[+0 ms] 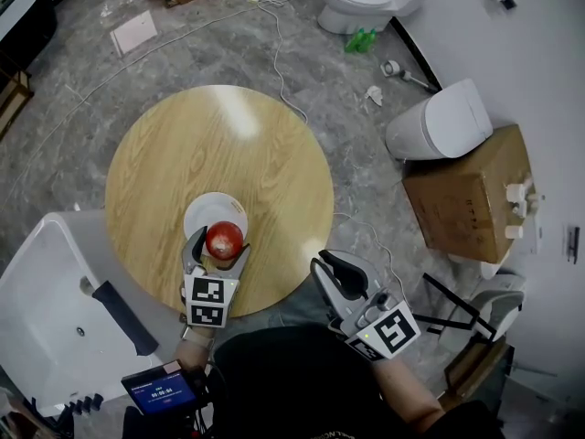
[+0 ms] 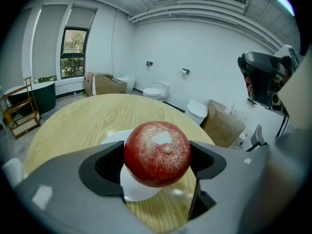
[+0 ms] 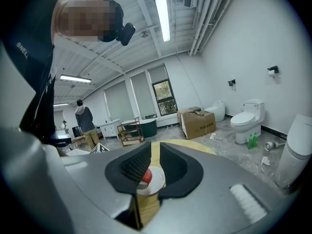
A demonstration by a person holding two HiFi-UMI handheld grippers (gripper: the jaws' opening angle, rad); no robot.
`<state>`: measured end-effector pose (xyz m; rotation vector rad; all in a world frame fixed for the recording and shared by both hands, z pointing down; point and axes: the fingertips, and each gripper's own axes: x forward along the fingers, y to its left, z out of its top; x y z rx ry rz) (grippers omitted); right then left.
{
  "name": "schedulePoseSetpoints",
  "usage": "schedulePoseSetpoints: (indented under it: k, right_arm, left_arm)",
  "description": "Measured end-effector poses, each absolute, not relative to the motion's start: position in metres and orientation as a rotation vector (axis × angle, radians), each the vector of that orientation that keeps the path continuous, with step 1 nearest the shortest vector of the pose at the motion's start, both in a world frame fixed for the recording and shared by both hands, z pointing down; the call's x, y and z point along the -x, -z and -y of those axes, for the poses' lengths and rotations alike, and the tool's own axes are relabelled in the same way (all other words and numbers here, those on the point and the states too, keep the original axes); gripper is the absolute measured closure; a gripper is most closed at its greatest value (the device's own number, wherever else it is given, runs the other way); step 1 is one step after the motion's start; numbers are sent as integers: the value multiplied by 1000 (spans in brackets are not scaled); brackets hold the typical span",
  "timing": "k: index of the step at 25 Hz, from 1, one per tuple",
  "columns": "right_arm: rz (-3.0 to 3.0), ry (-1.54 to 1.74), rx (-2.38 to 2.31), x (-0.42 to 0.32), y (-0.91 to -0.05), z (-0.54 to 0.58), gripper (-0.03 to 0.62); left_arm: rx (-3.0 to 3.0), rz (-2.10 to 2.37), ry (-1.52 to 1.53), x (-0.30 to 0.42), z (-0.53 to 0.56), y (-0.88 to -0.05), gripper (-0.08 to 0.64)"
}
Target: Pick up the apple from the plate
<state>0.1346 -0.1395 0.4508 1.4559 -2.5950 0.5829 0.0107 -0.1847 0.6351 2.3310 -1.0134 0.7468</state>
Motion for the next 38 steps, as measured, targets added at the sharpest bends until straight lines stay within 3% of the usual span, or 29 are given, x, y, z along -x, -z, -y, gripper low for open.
schedulePoseSetpoints:
  k: [18, 38]
  right_arm:
    - [2700, -547, -1304, -113, -401, 153, 541]
    - [2945, -438, -766, 12, -369, 167, 548]
  left_arm:
    - [-2441, 1127, -518, 0, 178, -486, 158]
    - [-2273, 1533, -198, 116, 126, -383, 158]
